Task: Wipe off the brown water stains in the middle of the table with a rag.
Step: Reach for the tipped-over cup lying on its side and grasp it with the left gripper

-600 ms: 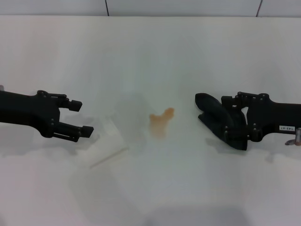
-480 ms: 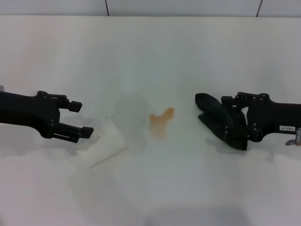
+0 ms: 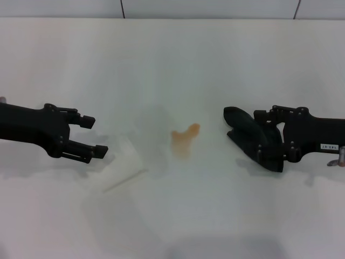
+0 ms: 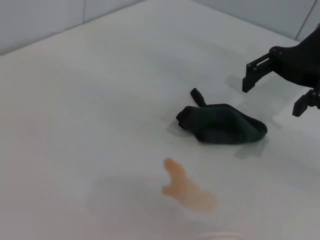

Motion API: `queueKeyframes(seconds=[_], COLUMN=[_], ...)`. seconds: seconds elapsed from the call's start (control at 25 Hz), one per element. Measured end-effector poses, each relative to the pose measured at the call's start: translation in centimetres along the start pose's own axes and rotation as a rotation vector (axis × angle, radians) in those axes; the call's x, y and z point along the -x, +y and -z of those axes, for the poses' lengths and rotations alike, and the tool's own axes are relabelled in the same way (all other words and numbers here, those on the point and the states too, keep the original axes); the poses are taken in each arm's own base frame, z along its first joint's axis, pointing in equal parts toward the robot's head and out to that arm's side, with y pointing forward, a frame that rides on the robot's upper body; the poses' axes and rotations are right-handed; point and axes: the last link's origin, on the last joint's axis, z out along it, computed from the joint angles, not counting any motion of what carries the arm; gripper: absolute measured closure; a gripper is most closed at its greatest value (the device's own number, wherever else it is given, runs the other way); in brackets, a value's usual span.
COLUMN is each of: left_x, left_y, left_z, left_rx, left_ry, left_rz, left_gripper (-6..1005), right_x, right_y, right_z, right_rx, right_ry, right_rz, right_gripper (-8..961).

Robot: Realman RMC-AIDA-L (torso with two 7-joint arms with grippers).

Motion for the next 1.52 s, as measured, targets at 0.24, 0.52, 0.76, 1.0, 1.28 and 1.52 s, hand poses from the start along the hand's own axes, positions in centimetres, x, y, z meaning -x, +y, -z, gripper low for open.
queueKeyframes(seconds=[0.24,0.52,0.76,1.0,1.28,1.52], left_x=[-0.2,-0.9,-2.2,-4.0,-6.4,-7.0], left_y=[0.0,-0.2,-0.5,-1.1,-0.7,-0.4], left_z=[0.0,0.9,1.8,1.7,-0.4,-1.5], left_rx=[0.008,0.032,0.03,0.006,0.034,0.032], left_ry=[-0.025,-0.171,-0.343,-0.408,-0.458,-0.523], left_rz=[0.013,0.039,0.042,0.0,-0.075,-0.1], left_gripper=[114,116,118,120,122,124], right_x=[0.1,0.2,0.3,0.4,0.6,0.6], right_y=[-0.1,-0.1,-0.1,-0.2,-0.2,-0.2], right_z=[-0.1,-0.2,-0.3,-0.4,-0.4,-0.4], right_rx=[0.001,0.007,0.005,0.004,0.003,0.003], right_ry=[-0.002,-0.005,-0.006,-0.006,-0.014,-0.017], right_rz=[0.0,0.001,0.002,0.003,0.004,0.001], right_gripper=[111,111,112,112,112,113])
